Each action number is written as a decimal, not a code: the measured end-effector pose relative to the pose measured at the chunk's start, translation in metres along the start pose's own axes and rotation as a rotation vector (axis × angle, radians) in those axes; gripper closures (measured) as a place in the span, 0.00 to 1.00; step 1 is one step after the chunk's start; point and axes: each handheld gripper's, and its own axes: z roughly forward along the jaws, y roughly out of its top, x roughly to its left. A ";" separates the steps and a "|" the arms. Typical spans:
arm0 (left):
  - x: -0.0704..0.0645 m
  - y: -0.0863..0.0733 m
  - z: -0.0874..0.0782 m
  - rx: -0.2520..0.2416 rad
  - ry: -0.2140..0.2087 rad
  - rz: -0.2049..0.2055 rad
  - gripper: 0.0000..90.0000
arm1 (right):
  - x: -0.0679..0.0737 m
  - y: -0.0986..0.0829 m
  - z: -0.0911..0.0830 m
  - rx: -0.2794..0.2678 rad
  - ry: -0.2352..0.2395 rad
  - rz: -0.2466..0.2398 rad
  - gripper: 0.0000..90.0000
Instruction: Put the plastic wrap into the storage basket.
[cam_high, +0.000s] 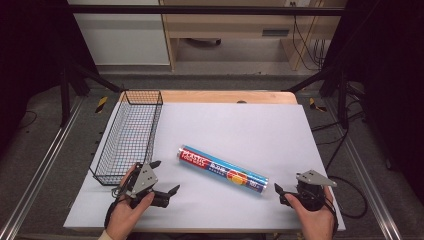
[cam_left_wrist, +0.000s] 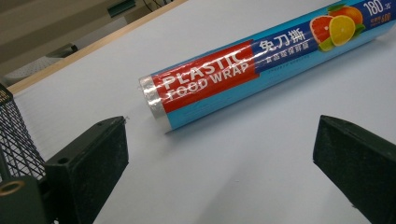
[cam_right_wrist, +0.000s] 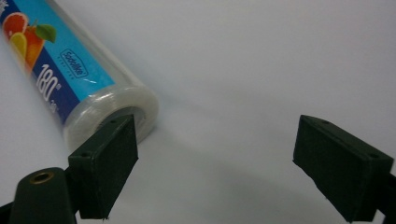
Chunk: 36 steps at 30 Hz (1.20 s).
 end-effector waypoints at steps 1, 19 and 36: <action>0.000 0.000 0.001 -0.003 -0.004 -0.010 0.04 | 0.001 0.000 0.000 0.003 0.017 0.005 0.17; -0.003 -0.001 0.003 0.020 -0.023 0.013 0.04 | 0.038 0.043 -0.014 -0.055 0.081 -0.209 0.08; -0.006 -0.001 0.002 0.023 -0.086 0.026 0.03 | 0.096 0.108 0.049 0.044 0.262 -0.457 0.11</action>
